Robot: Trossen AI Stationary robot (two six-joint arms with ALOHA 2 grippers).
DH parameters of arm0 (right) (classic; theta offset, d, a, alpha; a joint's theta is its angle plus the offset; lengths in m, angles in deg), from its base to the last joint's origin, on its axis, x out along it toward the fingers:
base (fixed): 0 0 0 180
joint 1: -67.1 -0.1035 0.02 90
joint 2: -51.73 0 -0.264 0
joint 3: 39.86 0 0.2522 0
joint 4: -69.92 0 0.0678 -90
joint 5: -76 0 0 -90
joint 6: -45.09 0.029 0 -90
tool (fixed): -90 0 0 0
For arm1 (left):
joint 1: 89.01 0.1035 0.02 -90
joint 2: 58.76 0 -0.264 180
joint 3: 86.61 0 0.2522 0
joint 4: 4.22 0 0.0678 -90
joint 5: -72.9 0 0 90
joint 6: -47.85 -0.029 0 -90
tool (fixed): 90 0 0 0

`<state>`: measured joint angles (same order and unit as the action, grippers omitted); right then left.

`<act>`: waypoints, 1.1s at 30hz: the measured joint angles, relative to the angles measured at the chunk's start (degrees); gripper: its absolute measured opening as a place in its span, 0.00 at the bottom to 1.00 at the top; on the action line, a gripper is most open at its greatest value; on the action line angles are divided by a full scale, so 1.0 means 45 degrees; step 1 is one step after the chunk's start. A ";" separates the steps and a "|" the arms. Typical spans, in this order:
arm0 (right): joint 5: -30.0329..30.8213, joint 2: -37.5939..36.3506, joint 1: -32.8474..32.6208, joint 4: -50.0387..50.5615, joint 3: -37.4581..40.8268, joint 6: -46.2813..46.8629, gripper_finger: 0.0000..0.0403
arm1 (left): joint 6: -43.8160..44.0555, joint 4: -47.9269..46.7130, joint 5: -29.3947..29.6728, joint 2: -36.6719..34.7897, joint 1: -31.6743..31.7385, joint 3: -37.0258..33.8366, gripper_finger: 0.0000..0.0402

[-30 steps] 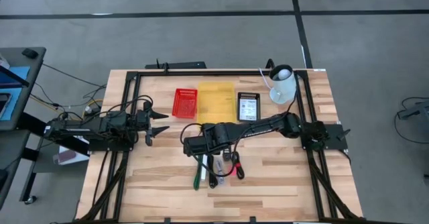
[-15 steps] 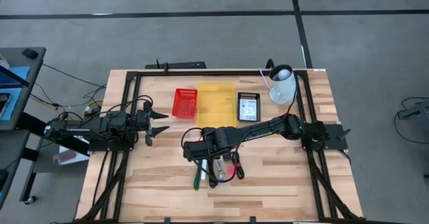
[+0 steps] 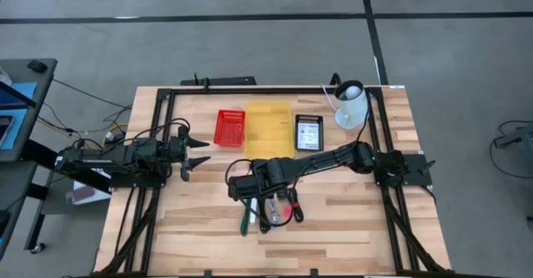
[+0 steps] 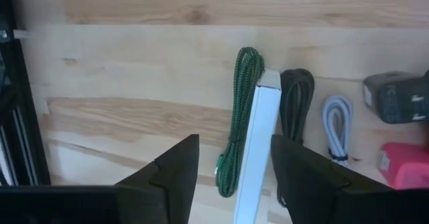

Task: Pick and place items into bin
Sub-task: Put the white card reader box into the black bin

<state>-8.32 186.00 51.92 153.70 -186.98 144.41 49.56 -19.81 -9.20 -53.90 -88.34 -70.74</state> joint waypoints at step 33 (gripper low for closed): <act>-0.0779 0.0029 0.0044 0.0304 -0.0371 0.1534 0.43 | 0.0000 0.0003 0.0002 0.0000 0.0002 0.0000 0.55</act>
<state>-11.83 186.14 52.12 155.07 -188.64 151.31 49.56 -19.79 -9.19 -53.90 -88.33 -70.74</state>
